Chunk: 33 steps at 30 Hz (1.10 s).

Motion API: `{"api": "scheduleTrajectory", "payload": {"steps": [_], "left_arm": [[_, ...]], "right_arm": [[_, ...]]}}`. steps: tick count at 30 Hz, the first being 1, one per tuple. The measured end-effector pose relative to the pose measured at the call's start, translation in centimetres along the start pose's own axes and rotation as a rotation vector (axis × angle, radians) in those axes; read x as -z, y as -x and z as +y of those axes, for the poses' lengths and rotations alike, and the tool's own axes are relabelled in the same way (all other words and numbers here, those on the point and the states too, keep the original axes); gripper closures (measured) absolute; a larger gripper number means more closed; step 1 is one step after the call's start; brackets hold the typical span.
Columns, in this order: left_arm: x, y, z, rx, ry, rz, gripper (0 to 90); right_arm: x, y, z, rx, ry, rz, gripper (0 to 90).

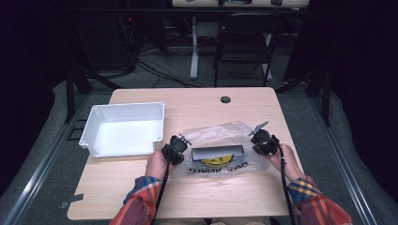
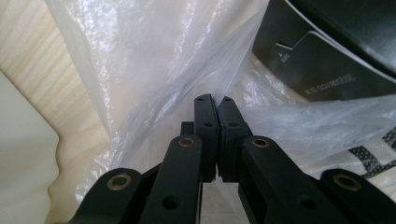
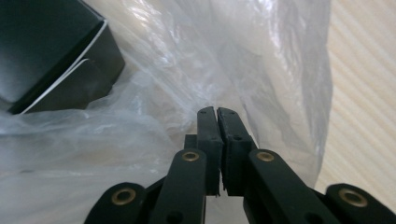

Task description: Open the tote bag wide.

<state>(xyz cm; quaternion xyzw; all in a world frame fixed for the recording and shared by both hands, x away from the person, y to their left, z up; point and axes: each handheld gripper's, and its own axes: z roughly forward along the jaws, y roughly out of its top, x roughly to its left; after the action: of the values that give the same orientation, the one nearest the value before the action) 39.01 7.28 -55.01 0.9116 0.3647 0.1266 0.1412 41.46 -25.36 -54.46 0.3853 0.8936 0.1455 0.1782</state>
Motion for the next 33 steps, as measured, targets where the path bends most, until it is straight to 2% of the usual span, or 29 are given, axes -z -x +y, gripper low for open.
{"api": "scheduleTrajectory", "payload": {"steps": [3, 6, 7, 9, 11, 14, 15, 18, 19, 23, 24, 25, 28, 31, 33], "left_arm": [[0.2, -0.2, -0.4, 0.011, -0.014, -0.003, 88.5], [0.3, -0.7, -0.8, 0.023, -0.008, -0.018, 87.6], [0.4, -0.8, -0.8, 0.026, 0.001, -0.021, 84.9], [0.7, -0.9, -0.8, 0.028, 0.003, -0.036, 77.1], [1.2, -1.0, -0.7, 0.027, 0.015, -0.043, 67.5], [1.9, -0.8, -0.6, 0.03, 0.041, -0.05, 56.8], [2.1, -0.8, -0.5, 0.027, 0.049, -0.057, 54.3], [2.7, -0.6, -0.6, 0.017, 0.076, -0.078, 43.1], [2.8, -0.6, -0.6, 0.011, 0.078, -0.079, 41.0], [3.0, -0.3, -0.6, -0.009, 0.083, -0.102, 33.0], [3.0, -0.3, -0.6, -0.019, 0.083, -0.108, 31.5], [3.1, -0.2, -0.6, -0.015, 0.088, -0.111, 31.1], [3.5, -0.3, -0.6, -0.027, 0.118, -0.131, 28.4], [4.1, -0.5, -0.5, -0.05, 0.16, -0.162, 24.9], [4.5, -0.6, -0.5, -0.07, 0.188, -0.172, 23.2]], "right_arm": [[-0.3, -0.4, 0.4, 0.018, -0.007, -0.016, 81.0], [0.3, -0.3, 0.3, 0.012, 0.018, 0.007, 68.8], [0.6, -0.2, 0.2, 0.0, 0.045, 0.026, 63.1], [1.4, 0.0, -0.1, -0.003, 0.081, 0.078, 58.2], [2.0, -0.1, -0.3, 0.005, 0.094, 0.123, 52.6], [2.3, -0.7, -0.6, 0.037, 0.083, 0.158, 48.2], [2.3, -0.9, -0.7, 0.048, 0.064, 0.168, 45.8], [1.8, -1.4, -0.8, 0.073, 0.043, 0.175, 39.5], [1.7, -1.4, -0.7, 0.094, 0.021, 0.173, 38.2], [1.5, -1.6, -0.8, 0.128, -0.016, 0.166, 32.3], [1.4, -1.7, -0.9, 0.112, 0.001, 0.173, 30.5], [1.4, -1.6, -0.9, 0.127, -0.009, 0.18, 29.0], [2.0, -1.2, -0.9, 0.136, 0.007, 0.221, 25.2], [2.9, -0.8, -0.9, 0.101, 0.072, 0.258, 22.1], [3.4, -0.5, -0.8, 0.095, 0.1, 0.282, 20.1]]}}
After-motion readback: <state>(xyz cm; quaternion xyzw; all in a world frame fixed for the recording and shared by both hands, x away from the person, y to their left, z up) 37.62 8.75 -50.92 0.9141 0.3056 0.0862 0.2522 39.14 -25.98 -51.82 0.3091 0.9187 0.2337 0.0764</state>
